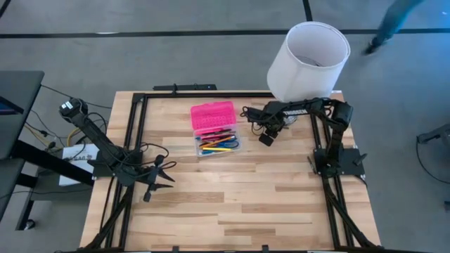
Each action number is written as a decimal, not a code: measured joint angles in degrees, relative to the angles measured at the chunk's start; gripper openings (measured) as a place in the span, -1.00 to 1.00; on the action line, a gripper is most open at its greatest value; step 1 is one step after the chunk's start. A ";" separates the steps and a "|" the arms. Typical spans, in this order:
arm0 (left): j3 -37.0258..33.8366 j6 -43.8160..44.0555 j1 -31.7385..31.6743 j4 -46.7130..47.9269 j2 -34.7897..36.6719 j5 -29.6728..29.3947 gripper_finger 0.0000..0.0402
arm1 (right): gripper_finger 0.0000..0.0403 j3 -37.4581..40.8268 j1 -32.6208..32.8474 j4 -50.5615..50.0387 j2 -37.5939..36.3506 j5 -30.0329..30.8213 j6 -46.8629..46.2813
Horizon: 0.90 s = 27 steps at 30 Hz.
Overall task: Pick & place school supplies into a supply box
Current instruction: Put the green crayon into the pink supply box
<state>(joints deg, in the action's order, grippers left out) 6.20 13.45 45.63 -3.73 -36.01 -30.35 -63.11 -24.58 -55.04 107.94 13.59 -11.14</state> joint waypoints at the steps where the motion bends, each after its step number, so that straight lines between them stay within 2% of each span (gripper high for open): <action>1: 0.00 0.00 0.00 0.00 0.00 0.00 -0.52 | -0.47 0.01 0.17 0.05 0.00 0.03 0.00; 5: 0.00 -0.04 0.00 -0.02 0.00 0.00 -0.52 | -0.47 0.11 1.38 0.27 0.04 2.40 0.39; 11: 0.00 -0.44 0.00 -0.04 0.00 -0.06 -0.52 | -0.47 0.11 2.79 1.24 0.08 3.75 6.14; 21: 0.02 1.28 0.00 0.34 0.00 -0.07 -0.52 | -0.47 0.00 0.91 3.11 0.07 4.34 6.86; 27: 0.02 2.21 0.00 0.79 0.02 -0.07 -0.52 | -0.62 -1.16 1.57 4.30 0.20 6.61 9.40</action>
<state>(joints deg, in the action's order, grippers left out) 6.22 15.66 45.63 -2.94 -35.99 -30.42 -64.28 -23.01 -50.74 108.14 20.20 -1.73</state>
